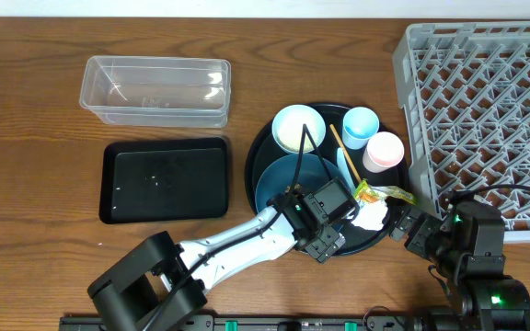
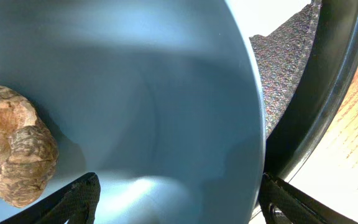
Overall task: Sort waste into correct bins and load items into the dishwasher rack
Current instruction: 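Grasp the blue plate rim with the left gripper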
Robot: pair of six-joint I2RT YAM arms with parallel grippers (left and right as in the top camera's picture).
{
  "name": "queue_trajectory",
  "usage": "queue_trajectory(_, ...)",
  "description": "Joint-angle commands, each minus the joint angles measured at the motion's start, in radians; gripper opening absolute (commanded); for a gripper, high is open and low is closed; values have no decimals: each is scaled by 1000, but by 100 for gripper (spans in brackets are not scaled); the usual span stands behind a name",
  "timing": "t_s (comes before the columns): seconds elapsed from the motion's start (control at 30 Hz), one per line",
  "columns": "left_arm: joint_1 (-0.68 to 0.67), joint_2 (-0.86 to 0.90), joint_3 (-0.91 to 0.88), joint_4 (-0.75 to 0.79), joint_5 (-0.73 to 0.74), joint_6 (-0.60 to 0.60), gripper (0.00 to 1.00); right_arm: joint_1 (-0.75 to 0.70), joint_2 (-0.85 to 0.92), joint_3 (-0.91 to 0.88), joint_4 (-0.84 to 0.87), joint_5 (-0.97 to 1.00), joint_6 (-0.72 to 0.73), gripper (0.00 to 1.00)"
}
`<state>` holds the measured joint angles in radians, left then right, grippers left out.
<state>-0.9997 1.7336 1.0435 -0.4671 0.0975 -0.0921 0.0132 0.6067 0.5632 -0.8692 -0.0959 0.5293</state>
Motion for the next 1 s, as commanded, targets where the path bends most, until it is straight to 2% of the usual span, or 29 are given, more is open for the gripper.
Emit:
queue_trajectory(0.0,-2,21,-12,-4,0,8,82,-6,-2,17,0,11,-14,99)
queue_trajectory(0.27,-2,27,-14,-6,22,5,82,-6,-2,17,0,11,-14,99)
queue_trajectory(0.47,-2,27,-19,-10,22,5,69,-6,-2,17,0,11,-14,99)
queue_trajectory(0.6,-2,28,-36,-10,22,5,57,-6,-2,17,0,11,-14,99)
queue_trajectory(0.73,-2,28,-41,-10,27,-1,29,-6,-2,17,0,11,-14,99)
queue_trajectory(0.83,-1,28,-41,0,29,-25,19,-6,-2,17,0,11,-14,99)
queue_trajectory(0.87,-1,28,-41,3,29,-25,13,-6,-2,17,0,11,-14,99)
queue_trajectory(0.97,-1,28,-40,10,29,-26,7,-6,-2,17,0,11,-14,99)
